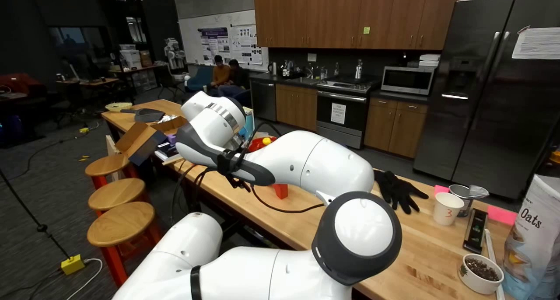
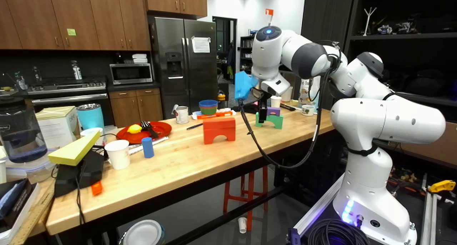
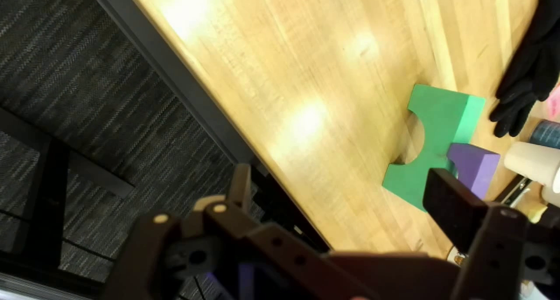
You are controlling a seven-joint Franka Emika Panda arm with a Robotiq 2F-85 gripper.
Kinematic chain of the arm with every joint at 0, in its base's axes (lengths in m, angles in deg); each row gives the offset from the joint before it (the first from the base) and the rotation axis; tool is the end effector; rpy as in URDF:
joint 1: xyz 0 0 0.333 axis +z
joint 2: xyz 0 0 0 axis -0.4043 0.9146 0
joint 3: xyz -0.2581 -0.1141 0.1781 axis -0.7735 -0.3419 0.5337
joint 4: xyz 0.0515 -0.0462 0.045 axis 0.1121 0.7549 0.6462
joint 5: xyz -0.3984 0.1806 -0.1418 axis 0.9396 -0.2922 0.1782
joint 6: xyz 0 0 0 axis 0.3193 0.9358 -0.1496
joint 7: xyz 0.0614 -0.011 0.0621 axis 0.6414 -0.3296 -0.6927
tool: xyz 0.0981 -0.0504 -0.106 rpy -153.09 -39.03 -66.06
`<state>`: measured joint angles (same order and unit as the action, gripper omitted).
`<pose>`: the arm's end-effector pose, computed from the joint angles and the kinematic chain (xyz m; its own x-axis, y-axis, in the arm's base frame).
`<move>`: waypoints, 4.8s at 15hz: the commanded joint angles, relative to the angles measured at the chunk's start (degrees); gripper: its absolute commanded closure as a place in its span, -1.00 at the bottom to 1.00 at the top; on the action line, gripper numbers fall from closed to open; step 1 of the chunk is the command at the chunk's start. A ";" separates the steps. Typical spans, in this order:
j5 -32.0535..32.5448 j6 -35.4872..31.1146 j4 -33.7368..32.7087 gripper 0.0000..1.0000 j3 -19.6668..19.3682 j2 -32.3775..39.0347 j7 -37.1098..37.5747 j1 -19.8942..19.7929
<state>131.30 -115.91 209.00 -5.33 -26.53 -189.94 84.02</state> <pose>0.3564 0.1606 0.3867 -0.7207 -0.6932 0.0103 -0.6054 0.6220 -0.4966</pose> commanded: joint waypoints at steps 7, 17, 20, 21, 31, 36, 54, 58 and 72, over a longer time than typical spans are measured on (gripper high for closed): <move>0.00 -0.07 0.01 -1.00 0.00 0.00 0.00 0.03; 0.54 1.90 -3.05 -1.00 0.73 -0.01 -0.25 9.56; -0.26 0.14 -5.20 -1.00 0.94 -0.01 -0.21 16.89; -0.16 -0.45 -5.61 -1.00 1.09 -0.01 -0.14 18.30; 8.76 -8.60 -19.30 -1.00 0.13 3.89 -0.26 7.12; 11.16 -28.10 -17.63 -1.00 -5.97 3.78 -0.32 6.20; -0.36 -46.43 -20.90 -1.00 -19.52 8.08 0.22 2.52; 2.42 -43.48 -20.72 -1.00 -18.85 8.56 -0.28 2.74; 4.50 -42.96 -17.79 -1.00 -20.33 13.17 -0.31 4.50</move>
<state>135.72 -160.26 190.54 -25.73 -13.97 -190.25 88.26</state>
